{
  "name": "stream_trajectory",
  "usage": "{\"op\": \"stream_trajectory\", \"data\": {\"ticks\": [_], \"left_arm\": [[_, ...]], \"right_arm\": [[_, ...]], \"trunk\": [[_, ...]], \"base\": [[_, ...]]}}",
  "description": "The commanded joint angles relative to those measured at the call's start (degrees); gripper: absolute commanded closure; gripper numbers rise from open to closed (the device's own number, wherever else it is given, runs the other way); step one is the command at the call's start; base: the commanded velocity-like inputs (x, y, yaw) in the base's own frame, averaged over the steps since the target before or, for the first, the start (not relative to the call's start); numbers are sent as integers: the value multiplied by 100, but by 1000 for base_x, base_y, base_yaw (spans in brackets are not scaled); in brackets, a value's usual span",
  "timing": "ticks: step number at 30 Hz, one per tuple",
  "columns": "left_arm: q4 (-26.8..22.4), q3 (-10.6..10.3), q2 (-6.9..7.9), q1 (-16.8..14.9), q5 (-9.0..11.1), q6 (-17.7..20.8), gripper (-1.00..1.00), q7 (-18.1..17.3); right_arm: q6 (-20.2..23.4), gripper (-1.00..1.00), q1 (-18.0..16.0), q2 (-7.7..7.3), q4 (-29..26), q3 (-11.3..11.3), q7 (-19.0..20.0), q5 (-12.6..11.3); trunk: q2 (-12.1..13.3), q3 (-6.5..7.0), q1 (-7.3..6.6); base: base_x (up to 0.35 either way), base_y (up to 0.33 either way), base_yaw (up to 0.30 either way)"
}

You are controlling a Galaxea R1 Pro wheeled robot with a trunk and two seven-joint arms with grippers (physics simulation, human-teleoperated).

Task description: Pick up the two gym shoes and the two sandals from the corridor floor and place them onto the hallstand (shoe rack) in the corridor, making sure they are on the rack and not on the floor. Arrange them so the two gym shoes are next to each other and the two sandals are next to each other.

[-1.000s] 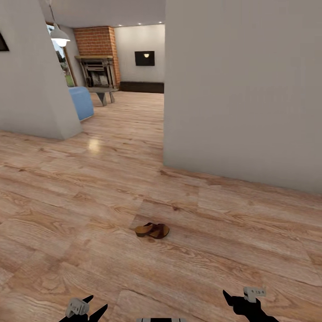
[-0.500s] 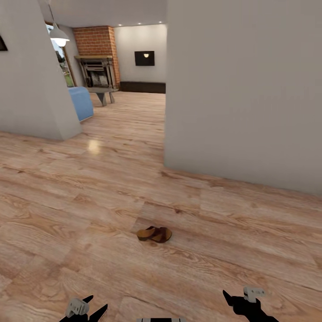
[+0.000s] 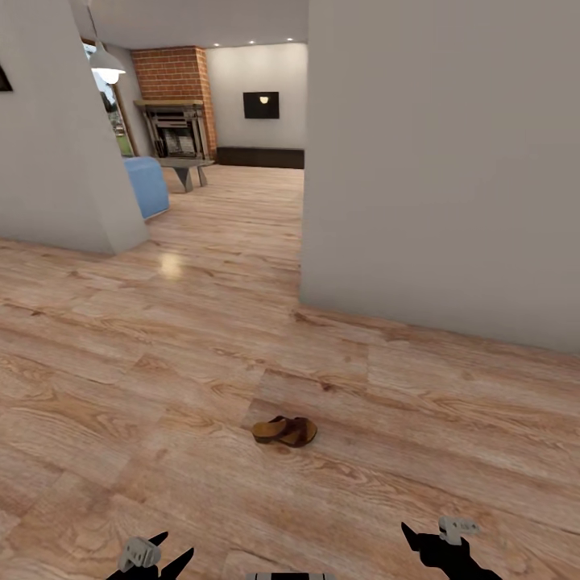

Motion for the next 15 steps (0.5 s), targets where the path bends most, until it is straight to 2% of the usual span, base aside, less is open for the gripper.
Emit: {"op": "stream_trajectory", "data": {"ticks": [1,7,15], "left_arm": [[8,10,0,-4,8,-23,-100,-24],[8,10,-2,-4,8,-21,-100,-24],[8,10,-7,-4,5,-17,-100,-23]], "right_arm": [[-23,-100,-4,1,5,-49,26,56],[-23,-100,-4,1,5,-49,26,54],[-23,-100,-4,5,5,-49,26,53]], "trunk": [[-2,-4,-1],[-2,-4,-1],[-2,-4,-1]], "base": [[28,10,0],[106,5,0],[255,6,0]]}}
